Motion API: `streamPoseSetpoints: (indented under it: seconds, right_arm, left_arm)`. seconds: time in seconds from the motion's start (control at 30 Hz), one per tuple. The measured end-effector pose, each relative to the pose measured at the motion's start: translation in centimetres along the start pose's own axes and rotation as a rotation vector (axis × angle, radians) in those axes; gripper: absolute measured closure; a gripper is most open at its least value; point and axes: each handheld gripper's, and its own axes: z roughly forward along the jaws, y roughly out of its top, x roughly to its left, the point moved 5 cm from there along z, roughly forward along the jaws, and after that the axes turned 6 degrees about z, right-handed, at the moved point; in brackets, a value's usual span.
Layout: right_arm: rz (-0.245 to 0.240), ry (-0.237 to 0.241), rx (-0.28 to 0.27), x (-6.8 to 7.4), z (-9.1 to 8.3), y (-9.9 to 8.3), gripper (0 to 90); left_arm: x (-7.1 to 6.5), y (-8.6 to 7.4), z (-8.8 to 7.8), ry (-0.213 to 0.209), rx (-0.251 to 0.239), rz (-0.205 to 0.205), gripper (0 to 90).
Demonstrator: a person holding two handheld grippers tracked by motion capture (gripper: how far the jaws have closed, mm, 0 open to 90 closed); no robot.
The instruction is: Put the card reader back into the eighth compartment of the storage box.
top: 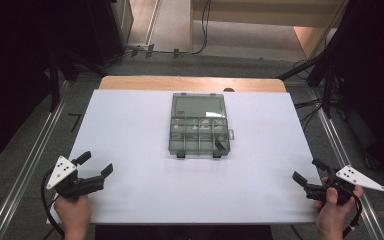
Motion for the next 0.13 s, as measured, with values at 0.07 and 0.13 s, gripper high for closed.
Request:
streamPoseSetpoints:
  seconds: [0.07, 0.13]
  right_arm:
    - [-0.010, -0.004, 0.005, -0.05, 0.14, -0.11, 0.0]
    - [-0.016, -0.005, 0.010, -0.16, 0.20, -0.26, 0.0]
  left_arm:
    - [-0.01, 0.00, 0.01, 0.000, -0.001, -0.002, 8.6]
    - [0.01, 0.01, 0.02, 0.002, -0.001, -0.002, 8.6]
